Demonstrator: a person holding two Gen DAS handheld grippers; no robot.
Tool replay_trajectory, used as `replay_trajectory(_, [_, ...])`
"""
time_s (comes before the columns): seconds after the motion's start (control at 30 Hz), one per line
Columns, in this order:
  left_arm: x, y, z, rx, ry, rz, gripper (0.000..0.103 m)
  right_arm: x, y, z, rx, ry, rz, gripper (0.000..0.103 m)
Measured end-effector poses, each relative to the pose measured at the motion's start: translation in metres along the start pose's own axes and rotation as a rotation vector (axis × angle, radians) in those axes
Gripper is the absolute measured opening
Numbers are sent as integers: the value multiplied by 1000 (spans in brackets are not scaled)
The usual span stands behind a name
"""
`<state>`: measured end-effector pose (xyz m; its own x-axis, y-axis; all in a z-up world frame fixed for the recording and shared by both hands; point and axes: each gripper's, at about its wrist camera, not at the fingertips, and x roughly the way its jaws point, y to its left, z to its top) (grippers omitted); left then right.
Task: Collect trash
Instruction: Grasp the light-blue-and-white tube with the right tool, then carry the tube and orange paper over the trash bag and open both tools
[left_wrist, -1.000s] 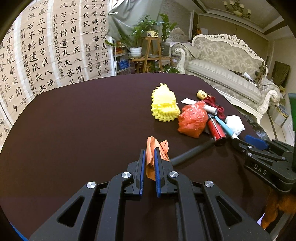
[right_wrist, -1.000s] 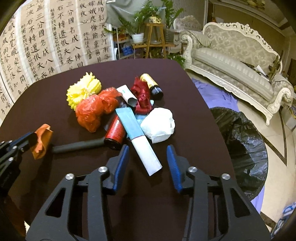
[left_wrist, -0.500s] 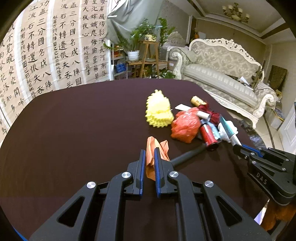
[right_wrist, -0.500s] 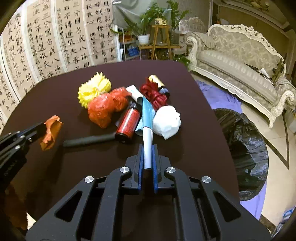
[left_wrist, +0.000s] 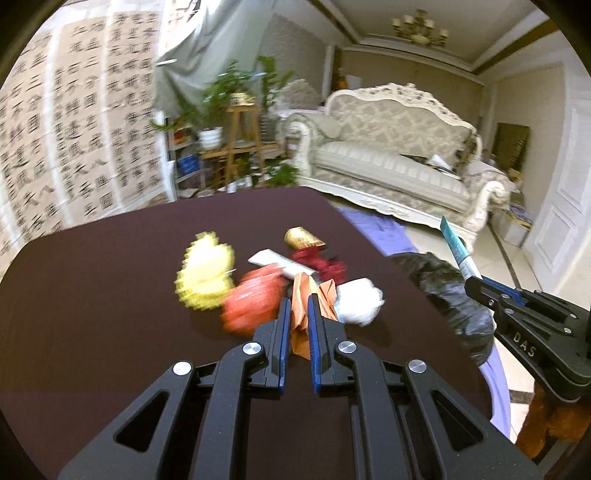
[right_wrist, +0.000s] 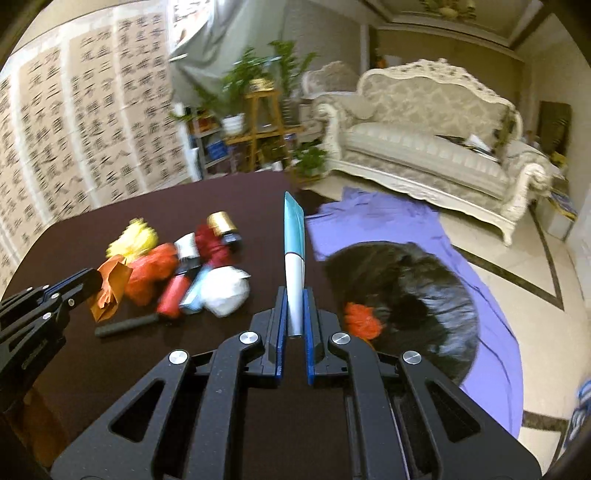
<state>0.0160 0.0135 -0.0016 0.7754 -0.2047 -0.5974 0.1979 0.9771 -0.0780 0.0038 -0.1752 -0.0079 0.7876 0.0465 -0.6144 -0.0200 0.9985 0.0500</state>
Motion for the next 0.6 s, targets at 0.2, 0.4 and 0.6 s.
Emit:
replay_trajectory(0.2, [30, -50, 16, 84, 3, -62, 10, 12, -45, 0, 74, -6, -64, 8])
replay_trajectory(0.4, [69, -94, 28, 157, 33, -90, 10, 27, -79, -1, 129, 2, -99, 8])
replay_trajectory(0.6, [100, -118, 33, 203, 65, -102, 10, 45, -100, -1, 164, 15, -105, 8])
